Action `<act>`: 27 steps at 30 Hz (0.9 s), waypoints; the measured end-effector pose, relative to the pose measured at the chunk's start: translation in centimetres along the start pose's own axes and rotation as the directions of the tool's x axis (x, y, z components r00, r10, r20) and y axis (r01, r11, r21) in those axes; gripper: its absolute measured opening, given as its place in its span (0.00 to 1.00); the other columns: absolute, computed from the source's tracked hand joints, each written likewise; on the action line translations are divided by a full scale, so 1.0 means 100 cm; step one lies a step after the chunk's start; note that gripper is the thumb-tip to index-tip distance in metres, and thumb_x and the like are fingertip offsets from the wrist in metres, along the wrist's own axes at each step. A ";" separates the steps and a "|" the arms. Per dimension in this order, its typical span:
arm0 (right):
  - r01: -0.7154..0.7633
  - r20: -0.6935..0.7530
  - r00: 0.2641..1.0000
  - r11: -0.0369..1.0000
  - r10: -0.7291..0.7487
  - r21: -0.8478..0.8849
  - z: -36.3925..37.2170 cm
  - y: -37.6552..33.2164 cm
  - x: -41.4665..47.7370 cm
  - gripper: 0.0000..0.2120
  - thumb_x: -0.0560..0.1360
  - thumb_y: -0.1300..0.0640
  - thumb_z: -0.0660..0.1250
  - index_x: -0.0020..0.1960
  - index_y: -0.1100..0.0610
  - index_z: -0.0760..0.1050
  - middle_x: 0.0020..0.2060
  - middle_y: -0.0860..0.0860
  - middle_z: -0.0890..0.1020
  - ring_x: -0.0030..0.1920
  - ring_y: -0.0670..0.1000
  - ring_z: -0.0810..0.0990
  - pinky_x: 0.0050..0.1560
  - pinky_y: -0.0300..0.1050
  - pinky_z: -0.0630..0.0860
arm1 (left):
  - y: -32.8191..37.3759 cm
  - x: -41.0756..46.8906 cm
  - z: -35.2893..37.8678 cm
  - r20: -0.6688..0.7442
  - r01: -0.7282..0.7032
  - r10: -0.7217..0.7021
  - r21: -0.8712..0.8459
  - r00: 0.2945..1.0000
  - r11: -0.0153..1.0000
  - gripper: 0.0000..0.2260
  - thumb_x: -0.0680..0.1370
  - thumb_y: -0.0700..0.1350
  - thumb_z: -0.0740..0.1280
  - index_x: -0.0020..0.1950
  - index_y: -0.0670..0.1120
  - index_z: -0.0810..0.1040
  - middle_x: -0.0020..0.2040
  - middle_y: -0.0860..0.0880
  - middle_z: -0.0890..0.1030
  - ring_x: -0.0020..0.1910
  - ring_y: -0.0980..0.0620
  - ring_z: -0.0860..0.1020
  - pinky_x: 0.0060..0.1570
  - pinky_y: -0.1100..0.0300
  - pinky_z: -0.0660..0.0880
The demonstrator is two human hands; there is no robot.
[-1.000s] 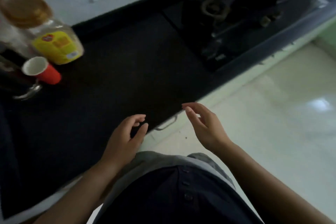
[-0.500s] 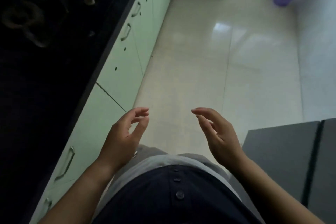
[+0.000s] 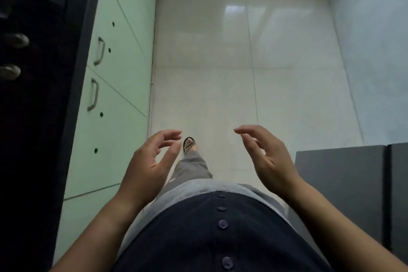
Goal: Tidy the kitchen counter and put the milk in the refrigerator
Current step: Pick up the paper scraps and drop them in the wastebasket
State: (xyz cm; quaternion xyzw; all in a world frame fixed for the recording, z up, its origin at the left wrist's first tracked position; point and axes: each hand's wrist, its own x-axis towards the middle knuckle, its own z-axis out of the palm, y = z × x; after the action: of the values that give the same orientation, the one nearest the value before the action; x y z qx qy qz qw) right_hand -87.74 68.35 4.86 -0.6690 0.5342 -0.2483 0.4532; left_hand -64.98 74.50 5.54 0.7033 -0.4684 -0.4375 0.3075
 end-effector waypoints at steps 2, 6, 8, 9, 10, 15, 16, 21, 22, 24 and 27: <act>-0.007 -0.031 0.999 1.000 0.007 0.012 -0.009 -0.013 0.045 0.18 0.75 0.43 0.54 0.54 0.50 0.76 0.51 0.41 0.79 0.53 0.39 0.76 0.51 0.28 0.70 | 0.021 0.050 -0.016 0.013 -0.032 0.032 0.020 0.999 0.999 0.20 0.70 0.65 0.55 0.57 0.60 0.74 0.54 0.63 0.78 0.53 0.70 0.74 0.48 0.69 0.69; 0.034 -0.104 0.994 0.999 -0.031 0.031 -0.030 -0.039 0.125 0.17 0.76 0.44 0.54 0.55 0.51 0.76 0.51 0.42 0.79 0.54 0.39 0.76 0.51 0.29 0.70 | 0.064 0.135 -0.038 0.010 -0.104 0.104 0.037 0.995 0.994 0.16 0.71 0.64 0.55 0.55 0.62 0.73 0.53 0.65 0.77 0.52 0.73 0.73 0.48 0.69 0.68; 0.037 -0.123 0.992 0.999 -0.033 0.033 -0.038 -0.046 0.157 0.17 0.76 0.44 0.54 0.56 0.51 0.76 0.51 0.42 0.79 0.54 0.39 0.76 0.51 0.29 0.71 | 0.078 0.167 -0.044 0.020 -0.115 0.115 0.041 0.993 0.992 0.17 0.71 0.64 0.55 0.55 0.62 0.73 0.53 0.64 0.77 0.52 0.72 0.73 0.47 0.69 0.69; 0.035 -0.132 0.991 0.999 -0.030 0.034 -0.042 -0.047 0.172 0.18 0.76 0.44 0.53 0.56 0.51 0.75 0.51 0.43 0.79 0.54 0.39 0.76 0.51 0.29 0.71 | 0.083 0.182 -0.046 0.030 -0.123 0.121 0.051 0.992 0.991 0.18 0.71 0.64 0.55 0.56 0.61 0.73 0.53 0.64 0.77 0.52 0.72 0.73 0.47 0.69 0.69; 0.028 -0.140 0.990 0.999 -0.023 0.036 -0.046 -0.047 0.187 0.18 0.76 0.44 0.53 0.56 0.51 0.75 0.51 0.43 0.79 0.54 0.40 0.76 0.51 0.30 0.72 | 0.088 0.197 -0.048 0.043 -0.133 0.131 0.066 0.991 0.989 0.19 0.71 0.64 0.55 0.56 0.60 0.74 0.53 0.64 0.77 0.53 0.71 0.73 0.48 0.69 0.69; -0.045 -0.123 0.991 0.995 0.056 0.087 -0.062 -0.037 0.271 0.19 0.74 0.42 0.54 0.54 0.50 0.76 0.51 0.42 0.80 0.53 0.40 0.77 0.49 0.29 0.71 | 0.104 0.281 -0.053 0.067 -0.120 0.113 0.108 0.991 0.987 0.22 0.71 0.65 0.55 0.57 0.56 0.75 0.54 0.62 0.78 0.54 0.68 0.74 0.48 0.70 0.69; -0.057 -0.108 0.992 0.994 0.067 0.089 -0.067 -0.035 0.293 0.19 0.74 0.42 0.54 0.54 0.50 0.76 0.51 0.42 0.80 0.52 0.39 0.77 0.49 0.29 0.70 | 0.107 0.301 -0.052 0.062 -0.104 0.098 0.102 0.993 0.989 0.22 0.71 0.65 0.55 0.57 0.56 0.75 0.54 0.62 0.78 0.54 0.68 0.74 0.49 0.69 0.69; -0.031 -0.079 0.996 0.996 0.038 0.087 -0.111 -0.039 0.422 0.18 0.74 0.41 0.54 0.53 0.49 0.76 0.50 0.41 0.80 0.52 0.38 0.76 0.49 0.26 0.69 | 0.151 0.409 -0.040 0.018 -0.036 0.036 -0.028 0.999 0.999 0.20 0.70 0.65 0.55 0.55 0.59 0.75 0.53 0.62 0.79 0.53 0.67 0.75 0.50 0.67 0.70; -0.027 -0.072 0.997 0.996 0.032 0.080 -0.122 -0.041 0.446 0.18 0.74 0.41 0.54 0.53 0.48 0.76 0.50 0.41 0.80 0.52 0.37 0.76 0.49 0.26 0.69 | 0.164 0.429 -0.039 0.011 -0.020 0.021 -0.065 1.000 0.998 0.20 0.70 0.65 0.56 0.55 0.59 0.75 0.52 0.62 0.79 0.53 0.67 0.75 0.50 0.68 0.70; -0.013 -0.042 0.999 0.998 0.015 0.057 -0.140 -0.045 0.490 0.19 0.73 0.40 0.53 0.53 0.48 0.76 0.50 0.40 0.79 0.53 0.37 0.76 0.49 0.26 0.69 | 0.186 0.467 -0.037 -0.015 -0.001 0.000 -0.097 1.000 0.995 0.19 0.69 0.65 0.56 0.55 0.59 0.75 0.52 0.61 0.80 0.53 0.66 0.76 0.49 0.69 0.70; -0.007 0.028 1.000 0.999 0.006 0.037 -0.154 -0.044 0.548 0.19 0.74 0.40 0.53 0.53 0.48 0.76 0.50 0.40 0.79 0.53 0.37 0.76 0.49 0.26 0.69 | 0.203 0.515 -0.041 -0.063 0.025 -0.033 -0.124 0.997 0.992 0.18 0.69 0.65 0.57 0.53 0.60 0.75 0.51 0.61 0.80 0.53 0.67 0.76 0.49 0.68 0.71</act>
State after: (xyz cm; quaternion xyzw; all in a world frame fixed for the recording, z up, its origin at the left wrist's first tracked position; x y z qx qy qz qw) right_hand -81.40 11.62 7.57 -0.6621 0.5252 -0.2474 0.4738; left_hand -60.03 19.25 7.58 0.7035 -0.4199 -0.4472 0.3589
